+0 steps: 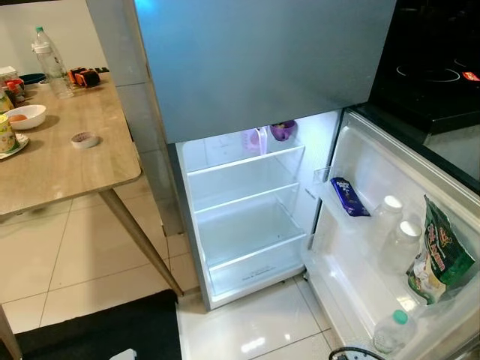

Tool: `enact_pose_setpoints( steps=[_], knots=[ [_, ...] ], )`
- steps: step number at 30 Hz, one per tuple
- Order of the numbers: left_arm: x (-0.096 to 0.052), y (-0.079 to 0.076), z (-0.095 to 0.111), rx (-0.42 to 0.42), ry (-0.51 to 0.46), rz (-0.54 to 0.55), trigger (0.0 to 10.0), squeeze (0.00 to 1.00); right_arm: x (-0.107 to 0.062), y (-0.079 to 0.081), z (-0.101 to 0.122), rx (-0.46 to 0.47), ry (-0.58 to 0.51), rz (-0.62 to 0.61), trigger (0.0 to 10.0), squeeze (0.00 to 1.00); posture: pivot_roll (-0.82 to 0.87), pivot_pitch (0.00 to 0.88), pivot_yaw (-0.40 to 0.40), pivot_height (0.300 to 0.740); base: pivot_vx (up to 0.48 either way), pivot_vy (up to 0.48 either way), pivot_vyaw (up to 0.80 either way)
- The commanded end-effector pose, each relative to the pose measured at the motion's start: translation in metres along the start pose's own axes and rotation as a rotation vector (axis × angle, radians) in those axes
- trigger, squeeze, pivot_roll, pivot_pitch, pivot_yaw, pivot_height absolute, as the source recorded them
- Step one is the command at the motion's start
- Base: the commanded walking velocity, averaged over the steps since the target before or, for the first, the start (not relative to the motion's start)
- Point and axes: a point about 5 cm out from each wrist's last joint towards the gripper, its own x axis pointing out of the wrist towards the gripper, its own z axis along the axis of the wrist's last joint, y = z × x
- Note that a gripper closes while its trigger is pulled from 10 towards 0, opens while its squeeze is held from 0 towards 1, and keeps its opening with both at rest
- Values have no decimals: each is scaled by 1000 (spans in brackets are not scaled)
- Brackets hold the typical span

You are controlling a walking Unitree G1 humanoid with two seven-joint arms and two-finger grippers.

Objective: Restocking fridge

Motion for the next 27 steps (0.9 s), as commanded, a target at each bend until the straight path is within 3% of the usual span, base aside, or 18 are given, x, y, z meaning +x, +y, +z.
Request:
enact_pose_setpoints(
  steps=[1,12,27],
  knots=[
    [1,2,3,23,6,17,10000,0,-2,-3,-10,-2,36,-16,10000,0,-84,26,14,740,0,0,-581],
    [2,1,6,45,-1,34,10000,0,-6,-7,-18,35,54,-30,10000,0,-90,28,16,740,0,0,-780],
    [2,0,5,76,11,34,10000,0,-4,-1,-20,52,50,-6,10000,0,-95,42,24,740,0,0,-800]
  ],
)
